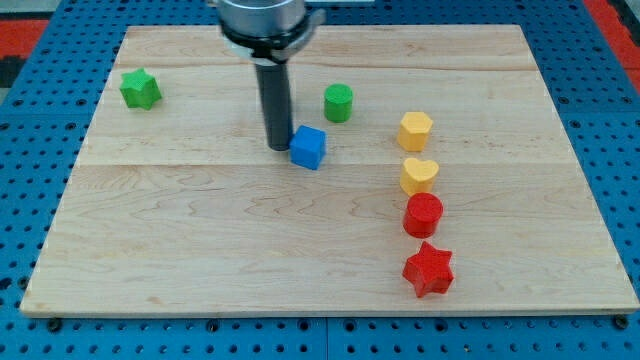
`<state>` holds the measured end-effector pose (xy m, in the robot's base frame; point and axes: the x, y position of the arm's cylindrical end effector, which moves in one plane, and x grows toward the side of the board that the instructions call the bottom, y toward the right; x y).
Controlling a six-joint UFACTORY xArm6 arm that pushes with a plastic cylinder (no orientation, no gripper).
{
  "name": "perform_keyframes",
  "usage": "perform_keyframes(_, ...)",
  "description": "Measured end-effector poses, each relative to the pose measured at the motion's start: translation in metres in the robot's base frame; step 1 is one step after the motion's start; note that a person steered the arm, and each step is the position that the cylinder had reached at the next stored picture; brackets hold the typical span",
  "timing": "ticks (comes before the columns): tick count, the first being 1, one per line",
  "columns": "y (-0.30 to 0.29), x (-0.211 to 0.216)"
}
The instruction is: Slightly push the red star to the left side
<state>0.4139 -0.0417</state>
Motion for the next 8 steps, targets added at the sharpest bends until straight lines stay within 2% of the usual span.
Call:
perform_keyframes(1,-0.044,0.052)
perform_keyframes(2,-0.023,0.170)
perform_keyframes(3,-0.004,0.204)
perform_keyframes(4,0.027,0.205)
perform_keyframes(7,0.192,0.204)
perform_keyframes(8,0.202,0.195)
